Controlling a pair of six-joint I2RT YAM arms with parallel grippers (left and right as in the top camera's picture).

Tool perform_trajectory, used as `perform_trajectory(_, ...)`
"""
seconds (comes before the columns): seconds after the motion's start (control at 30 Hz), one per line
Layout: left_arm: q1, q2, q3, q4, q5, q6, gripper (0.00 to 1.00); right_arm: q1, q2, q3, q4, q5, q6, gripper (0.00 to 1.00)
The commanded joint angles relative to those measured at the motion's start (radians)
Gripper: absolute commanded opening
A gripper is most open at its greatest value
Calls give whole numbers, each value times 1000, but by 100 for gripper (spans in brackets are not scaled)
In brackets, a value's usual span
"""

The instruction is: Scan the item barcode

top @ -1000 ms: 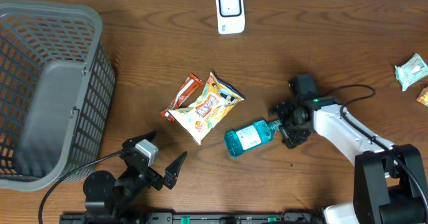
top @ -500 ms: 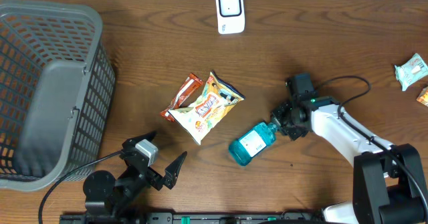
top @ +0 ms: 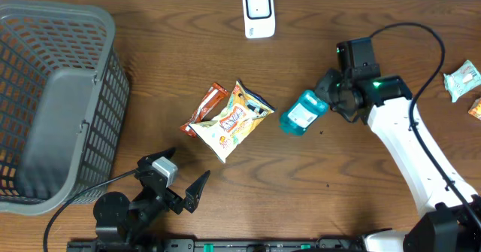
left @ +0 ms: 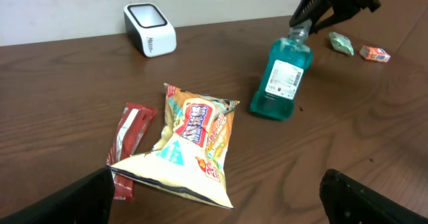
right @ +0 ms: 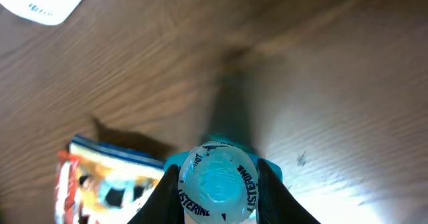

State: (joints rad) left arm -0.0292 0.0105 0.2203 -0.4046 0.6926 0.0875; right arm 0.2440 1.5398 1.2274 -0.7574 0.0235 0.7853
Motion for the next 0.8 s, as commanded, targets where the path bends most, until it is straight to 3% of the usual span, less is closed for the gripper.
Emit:
perform_trajectory(0.0,-3,-5,-1,0,-1,17,98,30,-3,6,16,174,-76,8)
perform_trajectory(0.2,-3,-5,-1,0,-1,17,98,80,-3,7,82,248,-198,10)
perform_trajectory(0.4,-3,-5,-1,0,-1,17,98,152,-3,7,89,322,-210,12)
perform_trajectory(0.6,-3,-5,-1,0,-1,17,98,217,-3,7,81,346,-182,17)
perform_trajectory(0.77,-3,-5,-1,0,-1,17,98,263,-3,7,16,472,-2,21)
